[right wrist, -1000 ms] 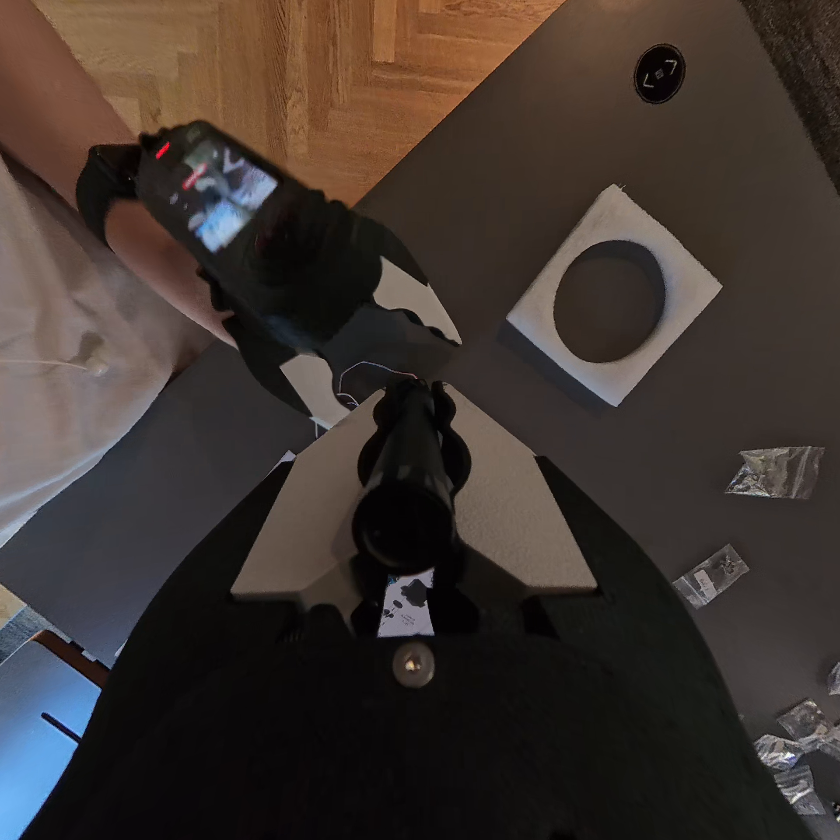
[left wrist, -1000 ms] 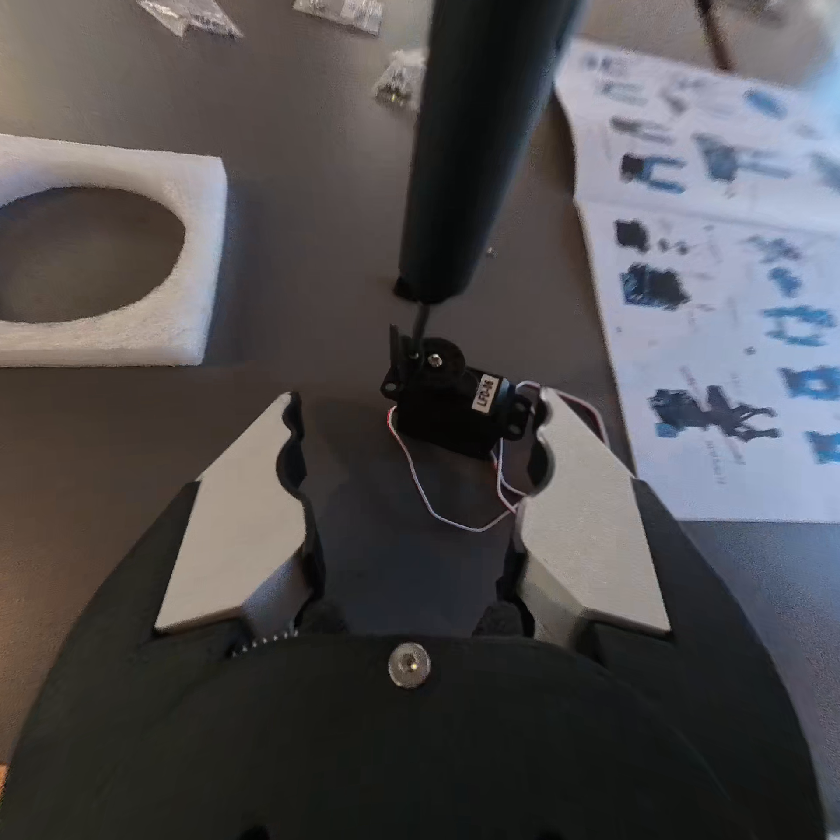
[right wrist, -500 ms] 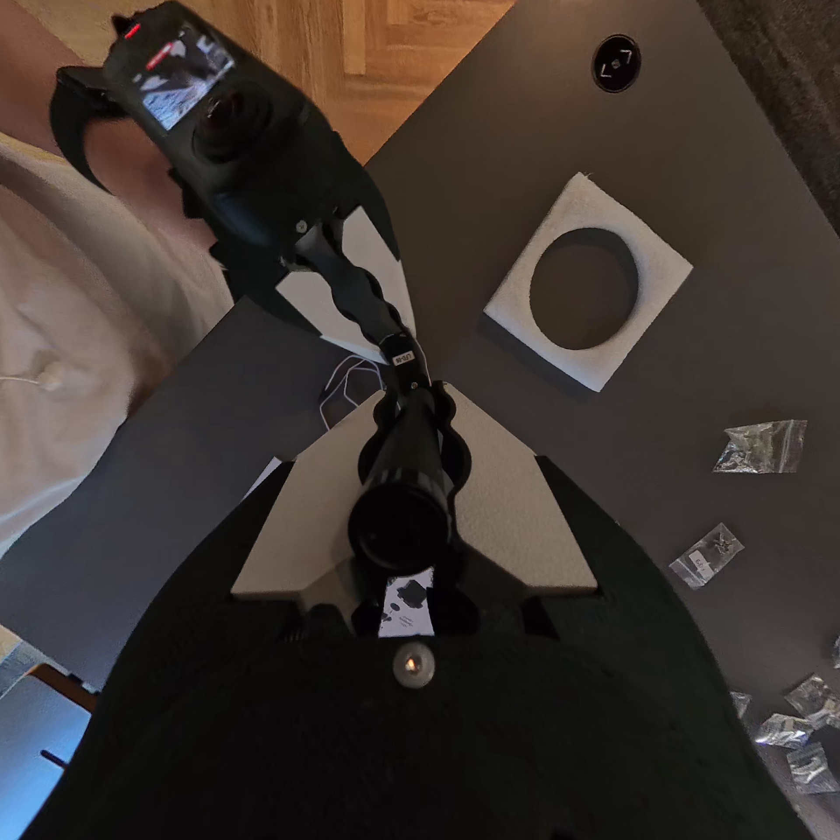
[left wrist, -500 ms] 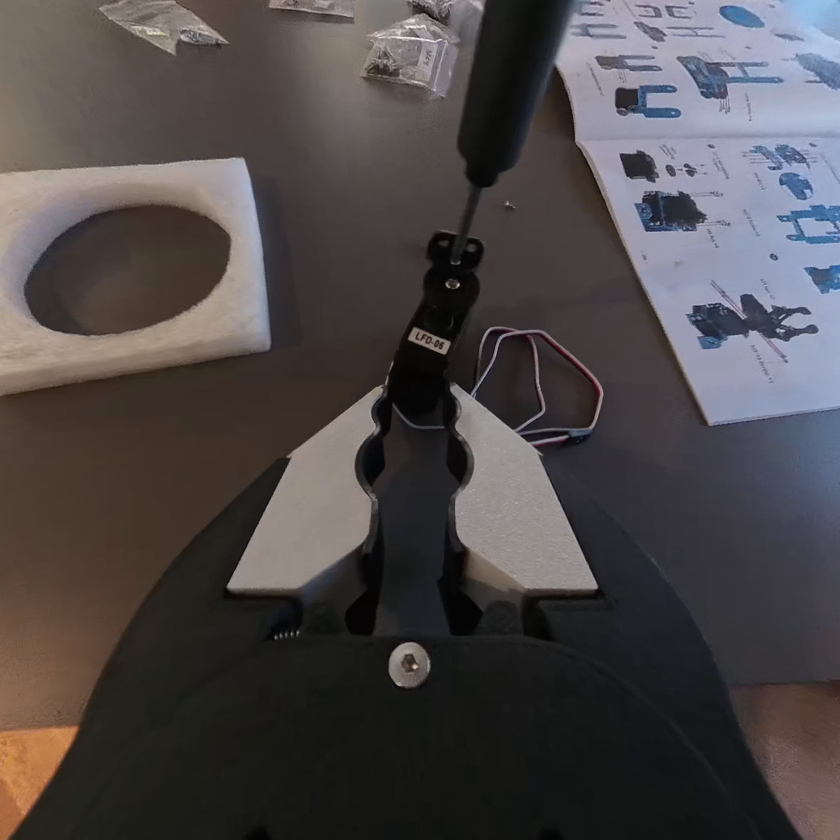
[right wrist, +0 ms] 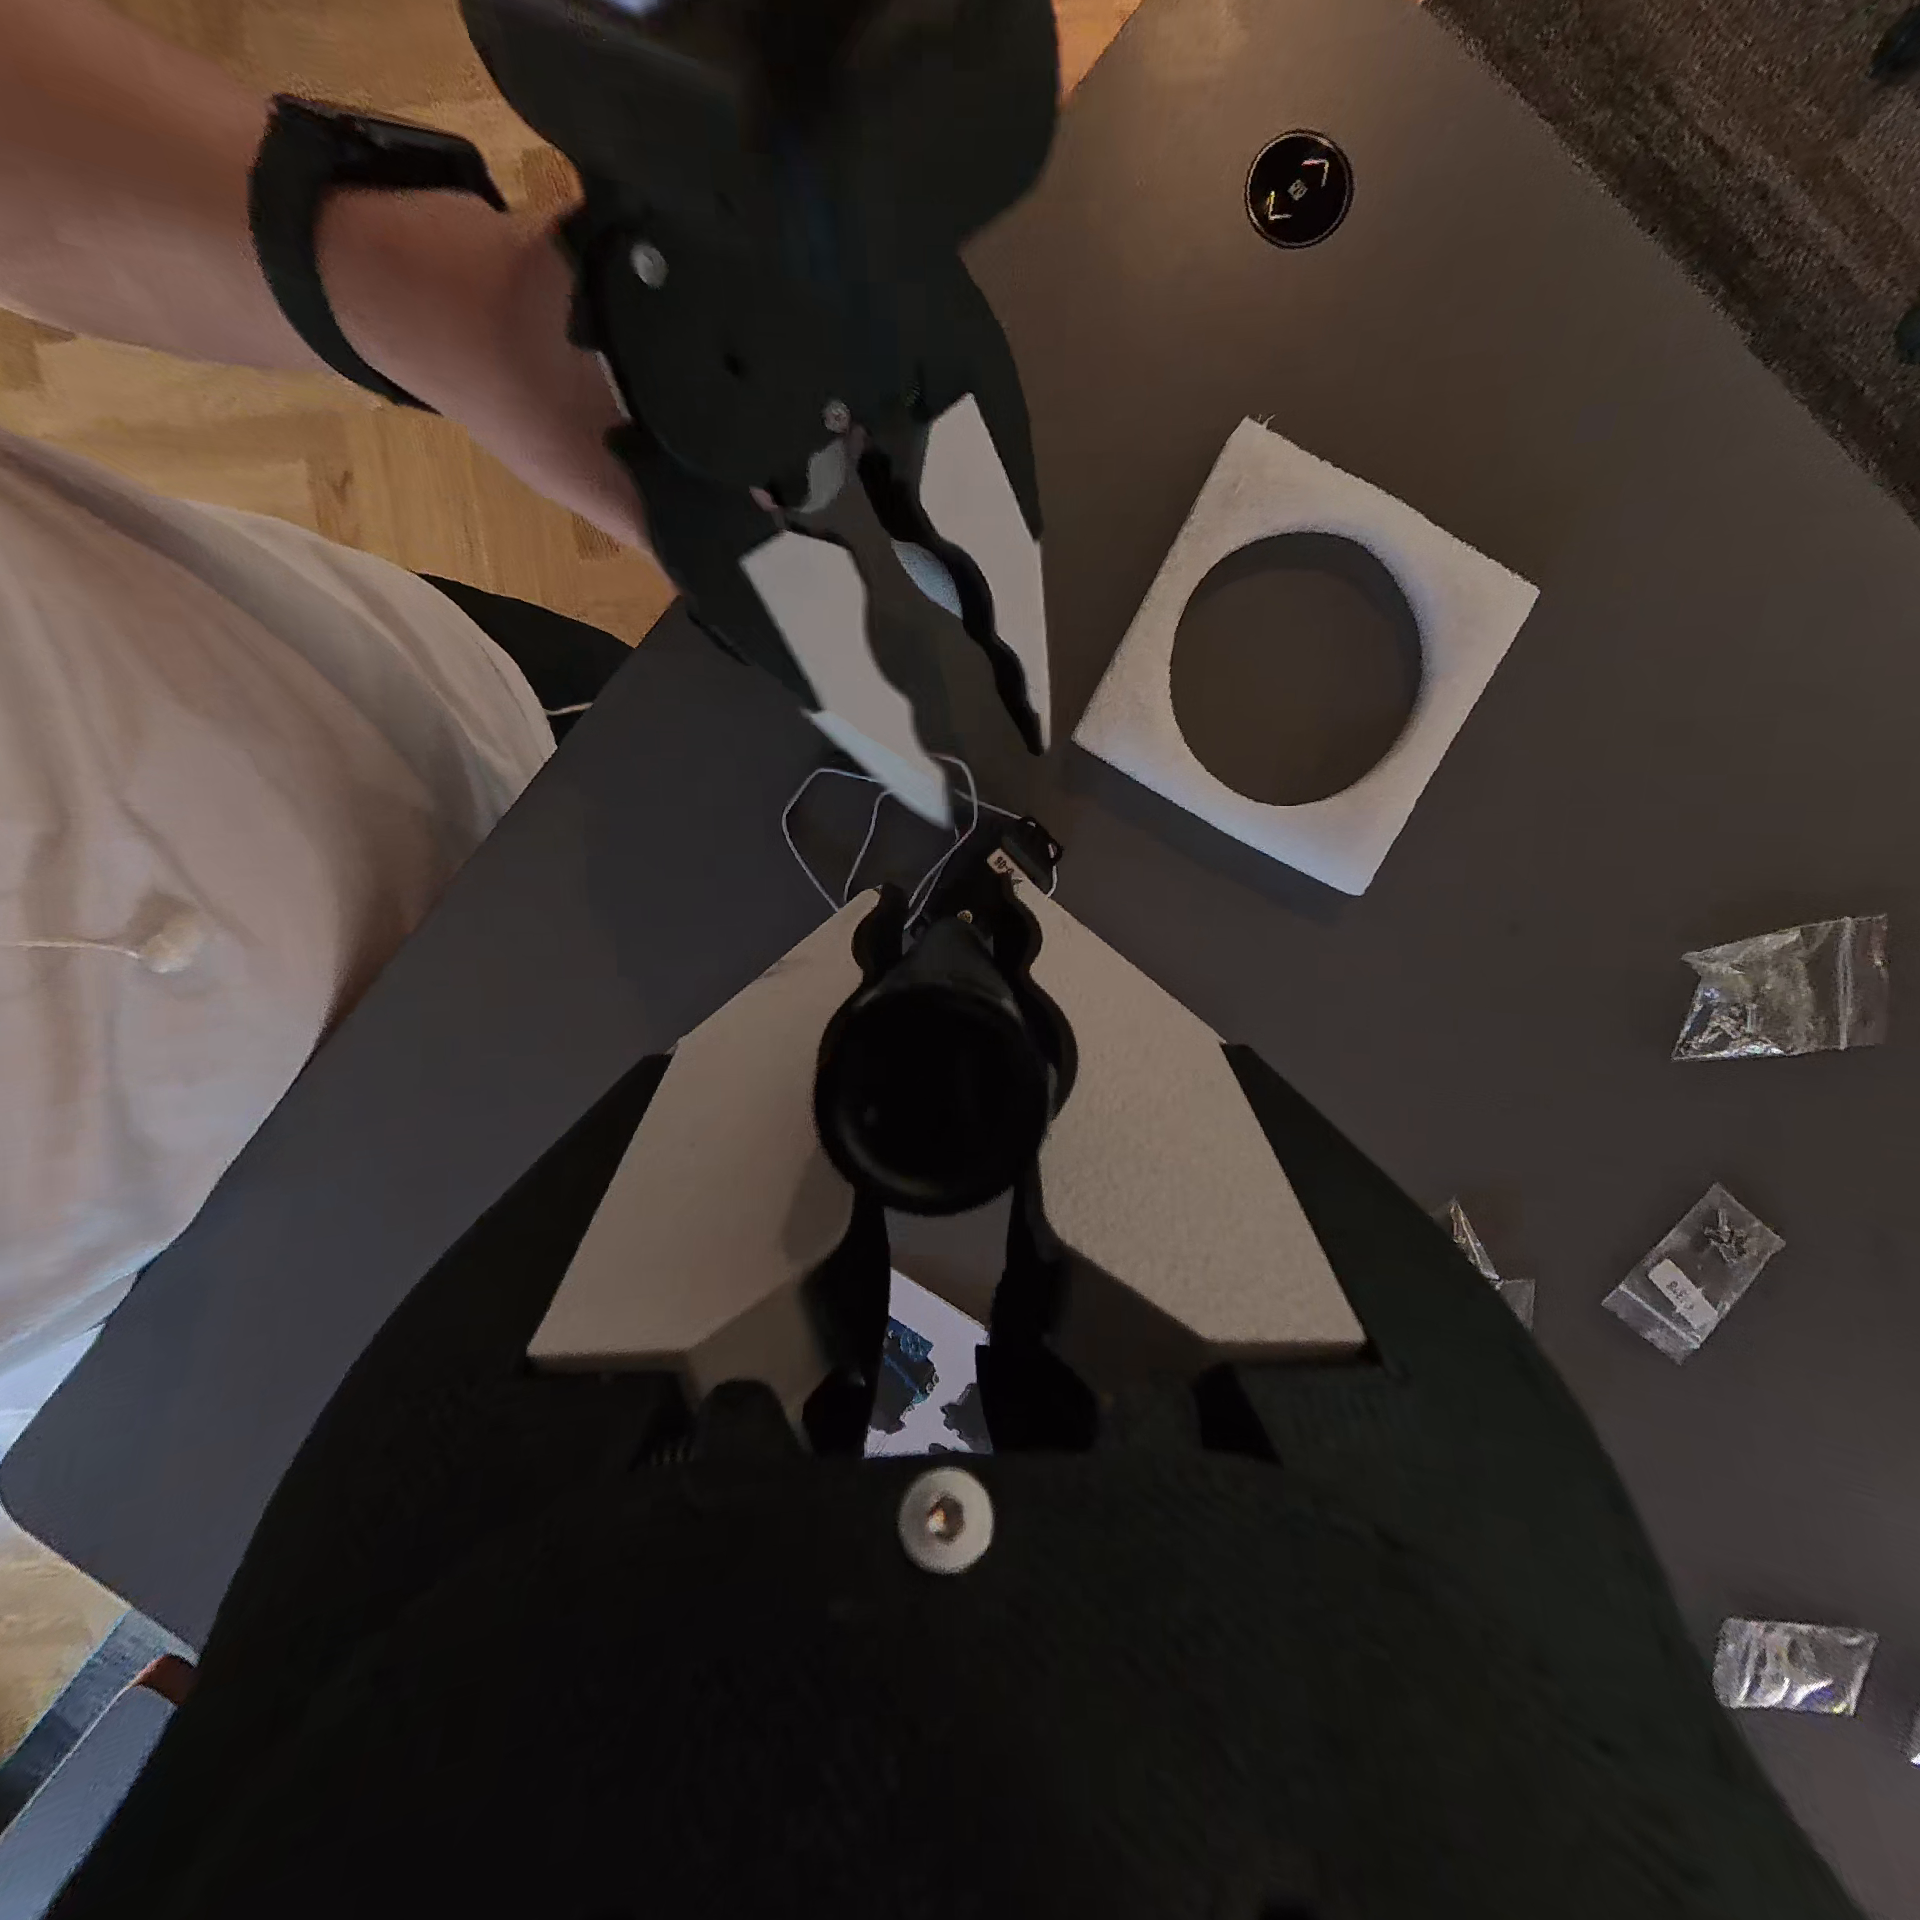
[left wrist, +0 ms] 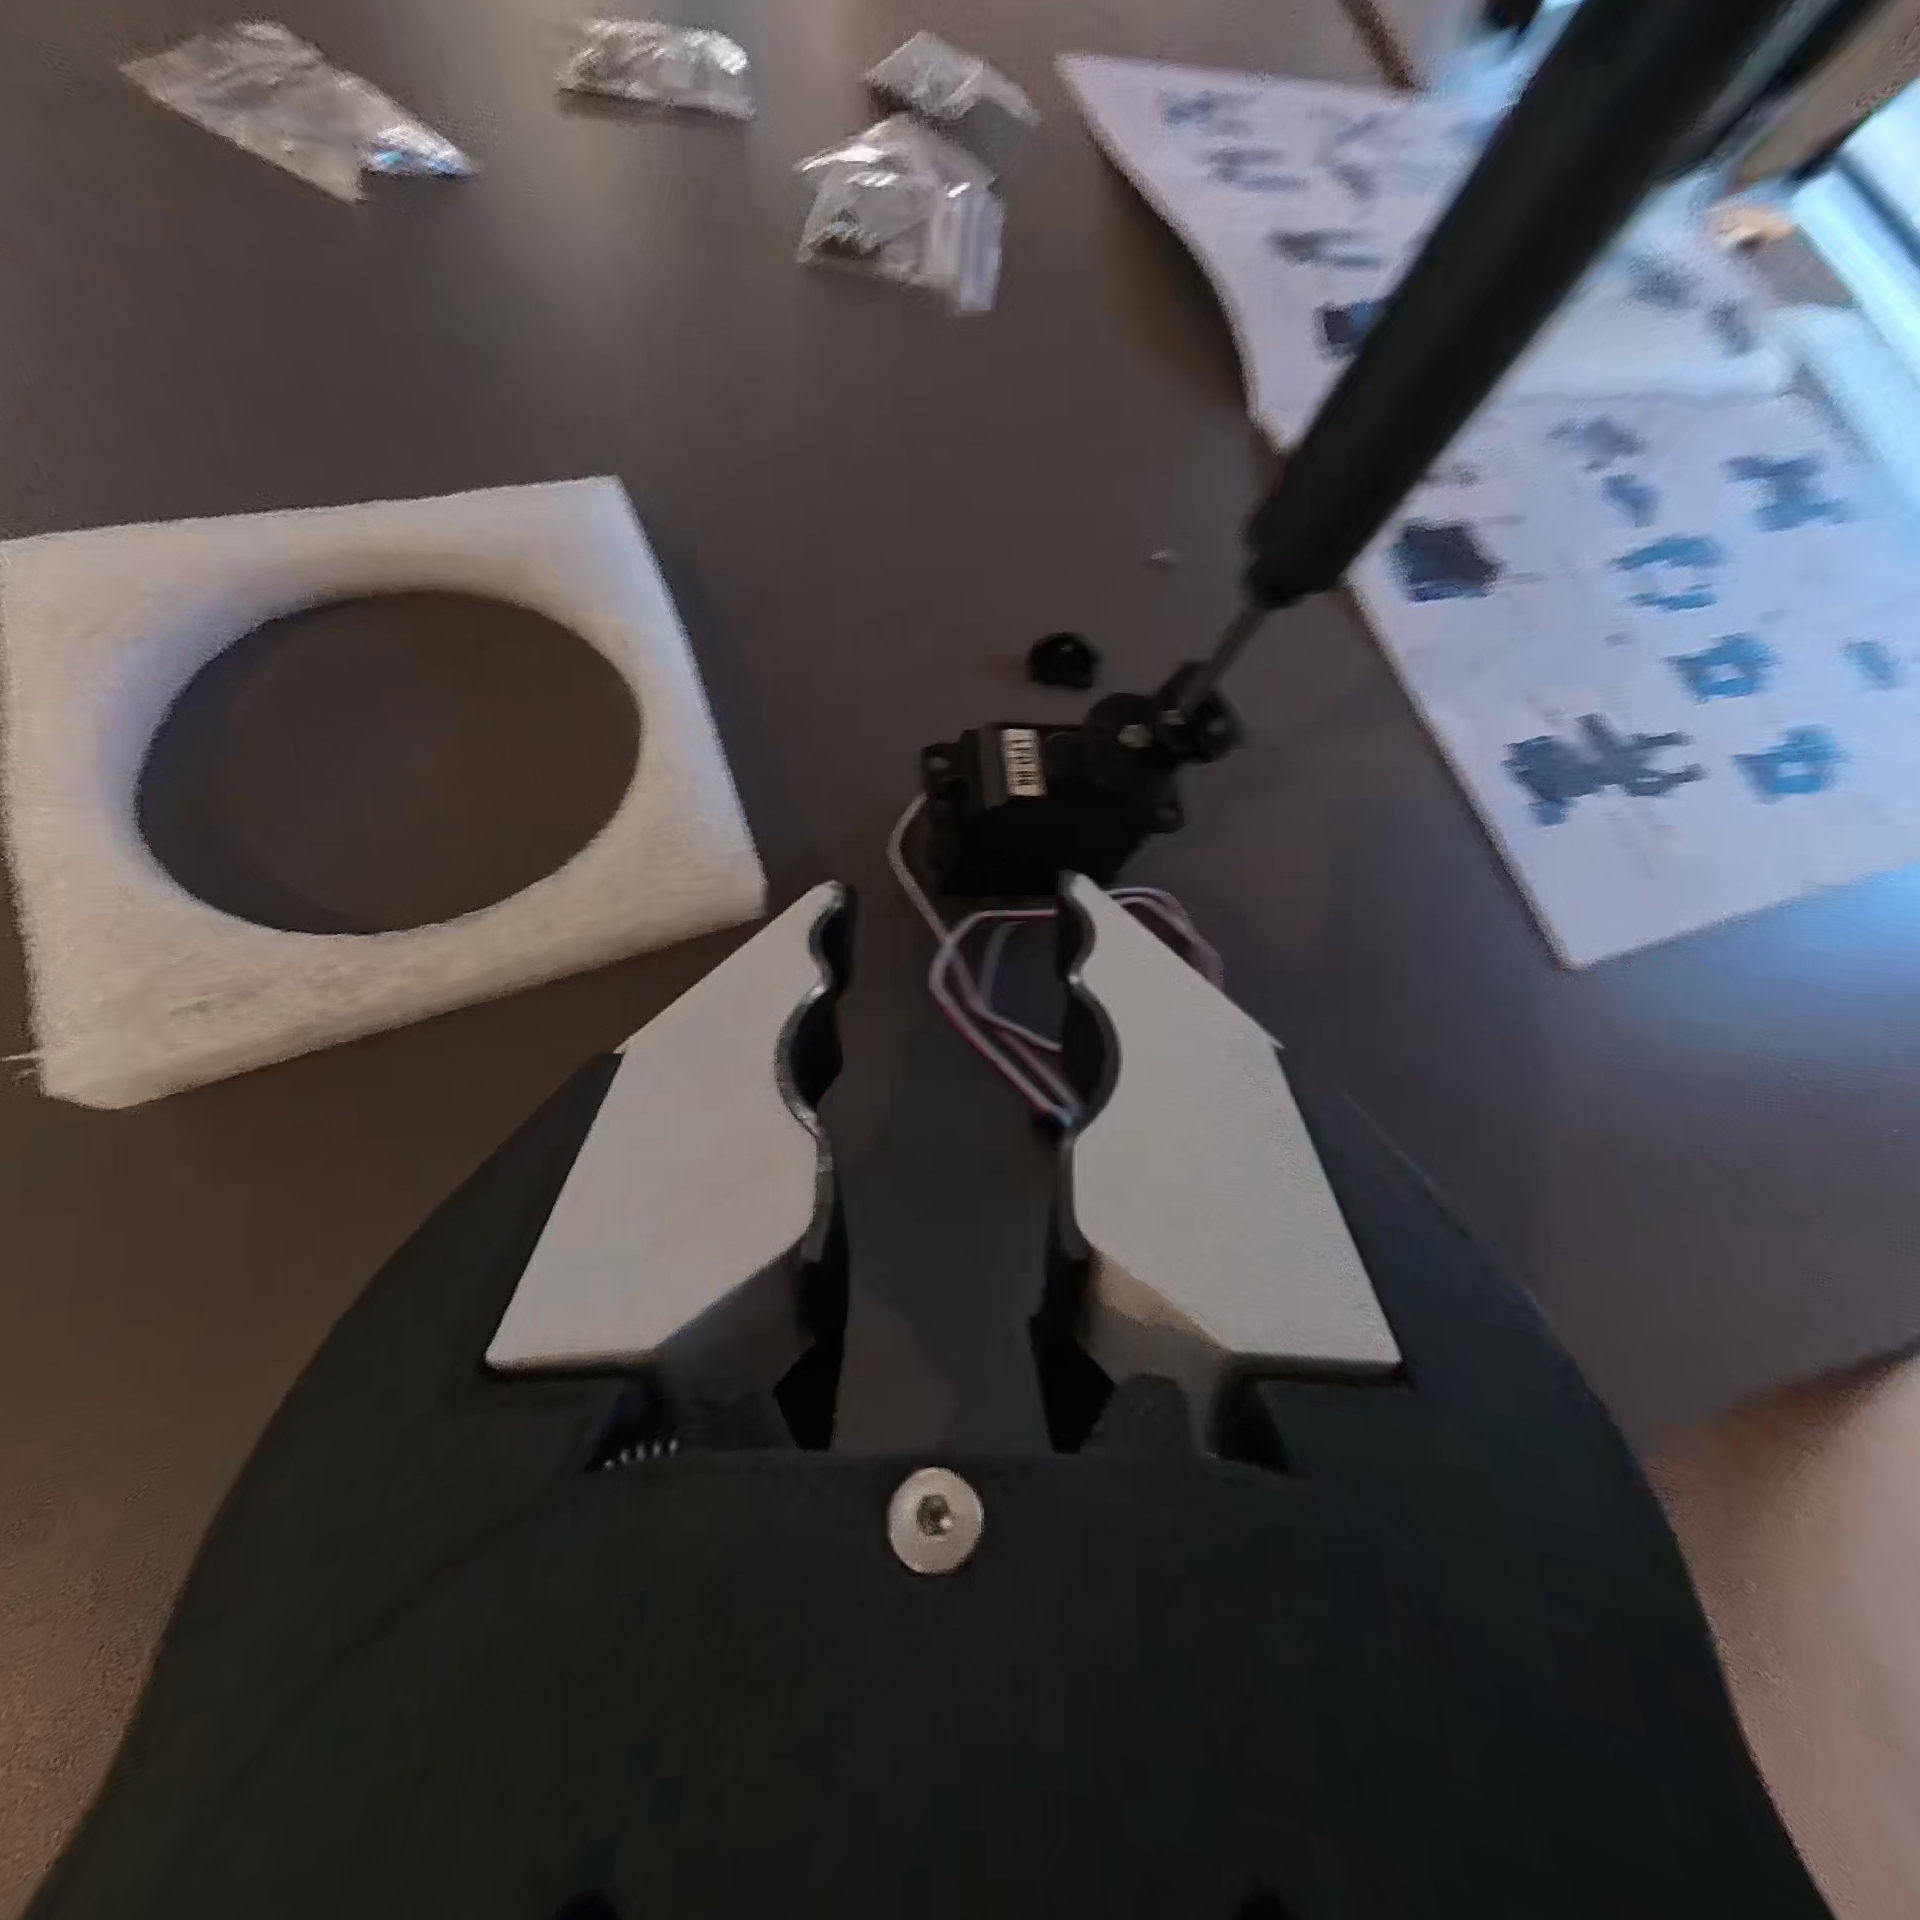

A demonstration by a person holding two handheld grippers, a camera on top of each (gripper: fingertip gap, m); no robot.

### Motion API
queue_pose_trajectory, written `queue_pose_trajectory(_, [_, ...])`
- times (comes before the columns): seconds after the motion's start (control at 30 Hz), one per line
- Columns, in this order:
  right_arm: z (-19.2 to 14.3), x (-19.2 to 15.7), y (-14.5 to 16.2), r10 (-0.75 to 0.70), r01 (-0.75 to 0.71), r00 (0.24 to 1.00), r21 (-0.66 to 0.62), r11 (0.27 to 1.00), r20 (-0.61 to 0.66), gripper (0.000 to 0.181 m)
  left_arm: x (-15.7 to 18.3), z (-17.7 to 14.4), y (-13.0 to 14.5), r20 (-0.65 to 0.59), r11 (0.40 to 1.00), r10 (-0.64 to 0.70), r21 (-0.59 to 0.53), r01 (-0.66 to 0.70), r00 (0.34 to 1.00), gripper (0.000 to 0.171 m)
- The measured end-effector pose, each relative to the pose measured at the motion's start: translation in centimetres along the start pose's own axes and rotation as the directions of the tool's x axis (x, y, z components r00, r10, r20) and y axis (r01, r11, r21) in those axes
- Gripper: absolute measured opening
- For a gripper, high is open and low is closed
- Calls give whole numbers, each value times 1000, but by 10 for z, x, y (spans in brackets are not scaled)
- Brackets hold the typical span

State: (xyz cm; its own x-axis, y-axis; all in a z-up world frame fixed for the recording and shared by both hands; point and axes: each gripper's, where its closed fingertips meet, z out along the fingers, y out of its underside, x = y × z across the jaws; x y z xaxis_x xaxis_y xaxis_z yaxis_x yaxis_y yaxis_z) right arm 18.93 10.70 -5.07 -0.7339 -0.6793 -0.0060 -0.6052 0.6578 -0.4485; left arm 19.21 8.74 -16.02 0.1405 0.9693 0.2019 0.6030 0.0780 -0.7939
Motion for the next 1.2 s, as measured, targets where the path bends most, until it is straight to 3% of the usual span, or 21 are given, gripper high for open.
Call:
queue_pose_trajectory(0.1, [1, 0, -1, 6, -6, 1000, 5, 1000, -6, 16, 23, -3, -6, -70, 999, -17, 42, 20, 997, 61])
queue_pose_trajectory(0.17, [1, 0, -2, 6, -6, 1000, 8, 1000, -14, 16, 26, 7, -9, -5, 998, 12, 63, -12, 1000, 77])
queue_pose_trajectory(0.23, [0, -1, -1, 8, -8, 1000, 15, 1000, -17, 16, 22, 18, -12, 98, 995, 67, 66, -73, 993, 81])
queue_pose_trajectory(0.43, [-3, -4, 4, 12, -11, 1000, 47, 999, -28, 16, 19, 36, -11, 190, 966, 252, 8, -258, 949, 61])
queue_pose_trajectory(0.63, [-6, -20, 9, -236, 231, 971, 94, 968, 45, 17, 32, 39, -9, -74, 911, 411, 5, -412, 908, 61])
queue_pose_trajectory(0.87, [-8, -33, 18, -539, 530, 837, 110, 841, 91, 17, 43, 34, -2, -422, 782, 583, 60, -620, 695, 61])
queue_pose_trajectory(1.03, [-10, -34, 23, -669, 657, 732, 125, 743, 131, 17, 45, 34, -2, -502, 751, 609, 116, -650, 614, 61])
queue_pose_trajectory(1.2, [-10, -38, 24, -756, 757, 624, 89, 647, 196, 16, 49, 38, -4, -503, 736, 634, 156, -659, 588, 60])
